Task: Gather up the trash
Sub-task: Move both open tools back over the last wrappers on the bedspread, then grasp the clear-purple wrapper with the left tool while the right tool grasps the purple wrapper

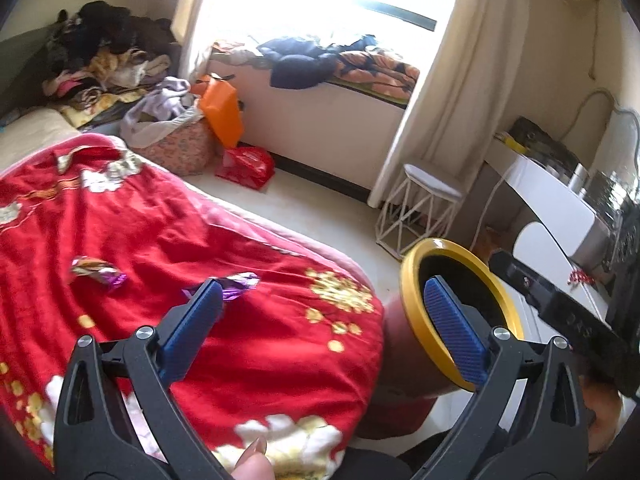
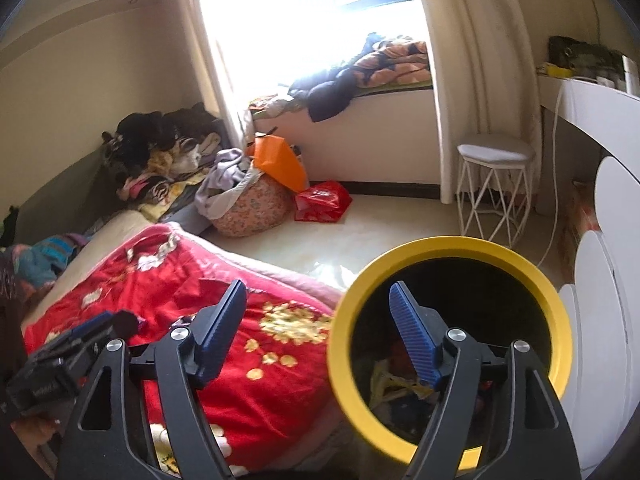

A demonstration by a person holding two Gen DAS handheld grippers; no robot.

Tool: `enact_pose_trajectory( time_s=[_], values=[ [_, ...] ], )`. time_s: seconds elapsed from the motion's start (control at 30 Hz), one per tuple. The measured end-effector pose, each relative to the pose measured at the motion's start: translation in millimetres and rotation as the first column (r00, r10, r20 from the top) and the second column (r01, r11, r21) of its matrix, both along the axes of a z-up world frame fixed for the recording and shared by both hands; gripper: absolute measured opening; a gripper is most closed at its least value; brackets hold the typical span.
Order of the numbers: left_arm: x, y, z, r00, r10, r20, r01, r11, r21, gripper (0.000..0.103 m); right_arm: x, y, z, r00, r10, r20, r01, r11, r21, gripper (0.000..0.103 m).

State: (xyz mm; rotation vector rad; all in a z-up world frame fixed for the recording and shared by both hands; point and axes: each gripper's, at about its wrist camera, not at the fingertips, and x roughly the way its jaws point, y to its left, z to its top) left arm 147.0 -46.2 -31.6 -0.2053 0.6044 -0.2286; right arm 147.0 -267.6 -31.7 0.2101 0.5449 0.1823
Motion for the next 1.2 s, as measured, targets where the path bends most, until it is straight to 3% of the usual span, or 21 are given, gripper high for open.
enact_pose_trajectory(
  time_s=[0.37, 0.83, 1.13, 1.2],
  values=[
    [-2.3, 60.2, -1.7, 0.992, 0.127, -0.006, -0.127, 0.992, -0.005, 0.093, 7.1, 47.1, -4.0, 0.996, 0.081, -0.024, -0.081, 0.997, -0.014, 0.078],
    [-3.1, 145.1, -25.5, 0.954, 0.288, -0.083, -0.293, 0.954, -0.058, 0.093, 39.8, 114.8, -33.0, 0.969, 0.212, -0.129, -0.209, 0.977, 0.036, 0.078],
    [12.2, 174.8, -45.9, 0.935, 0.319, -0.153, -0.336, 0.936, -0.103, 0.092, 72.1, 145.6, -58.4, 0.947, 0.231, -0.222, -0.217, 0.973, 0.084, 0.078],
    [19.2, 180.6, -51.1, 0.933, 0.313, -0.179, -0.338, 0.931, -0.136, 0.086, 79.2, 152.0, -63.1, 0.944, 0.226, -0.239, -0.213, 0.974, 0.079, 0.078]
  ],
)
